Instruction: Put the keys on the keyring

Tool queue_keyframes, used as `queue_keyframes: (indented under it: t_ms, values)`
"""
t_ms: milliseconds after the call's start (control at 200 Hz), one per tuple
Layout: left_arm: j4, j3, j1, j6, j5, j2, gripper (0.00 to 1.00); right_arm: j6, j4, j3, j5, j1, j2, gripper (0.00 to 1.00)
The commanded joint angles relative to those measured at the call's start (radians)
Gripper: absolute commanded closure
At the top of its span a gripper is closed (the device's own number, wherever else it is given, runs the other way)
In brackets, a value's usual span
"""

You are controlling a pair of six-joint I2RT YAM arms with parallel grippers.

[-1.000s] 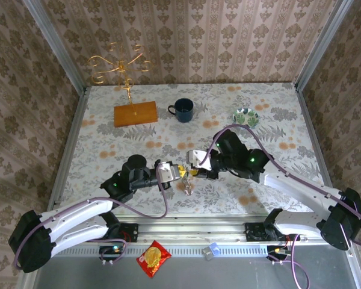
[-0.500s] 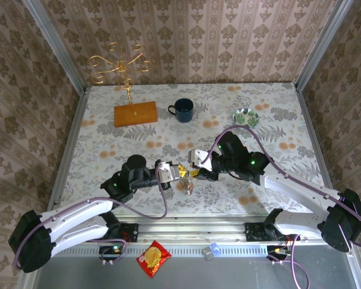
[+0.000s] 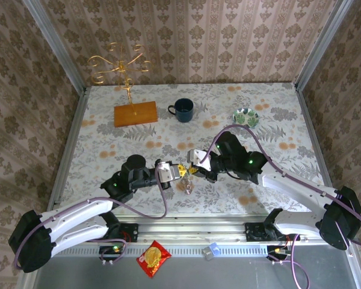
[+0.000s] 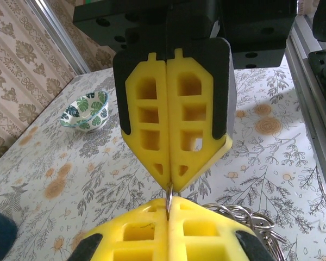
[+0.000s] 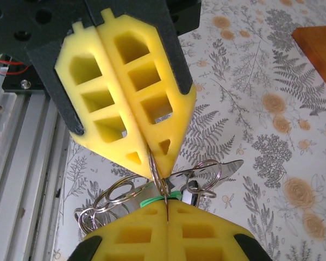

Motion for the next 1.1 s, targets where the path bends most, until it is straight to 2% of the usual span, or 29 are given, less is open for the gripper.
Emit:
queue_keyframes:
  t_ms: [0, 155, 380, 580, 680, 1095]
  values:
    - [0.076, -0.009, 0.003, -0.034, 0.029, -0.009, 1.00, -0.008, -0.015, 0.001, -0.001, -0.018, -0.009, 1.00]
    - [0.153, -0.025, 0.002, -0.079, 0.048, 0.002, 1.00, -0.003, -0.002, -0.014, 0.006, -0.032, 0.004, 1.00]
    - [0.306, -0.058, -0.002, -0.157, 0.061, 0.046, 1.00, 0.057, 0.066, -0.032, -0.046, -0.031, 0.011, 1.00]
    - [0.347, -0.073, -0.004, -0.173, 0.052, 0.061, 1.00, 0.089, 0.168, -0.106, -0.073, -0.055, -0.064, 0.76]
    - [0.353, -0.071, -0.005, -0.178, 0.054, 0.063, 1.00, 0.101, 0.186, -0.118, -0.097, -0.057, -0.072, 0.70]
    - [0.354, -0.069, -0.005, -0.195, 0.082, 0.069, 1.00, 0.151, 0.268, -0.138, -0.130, -0.057, -0.063, 0.69]
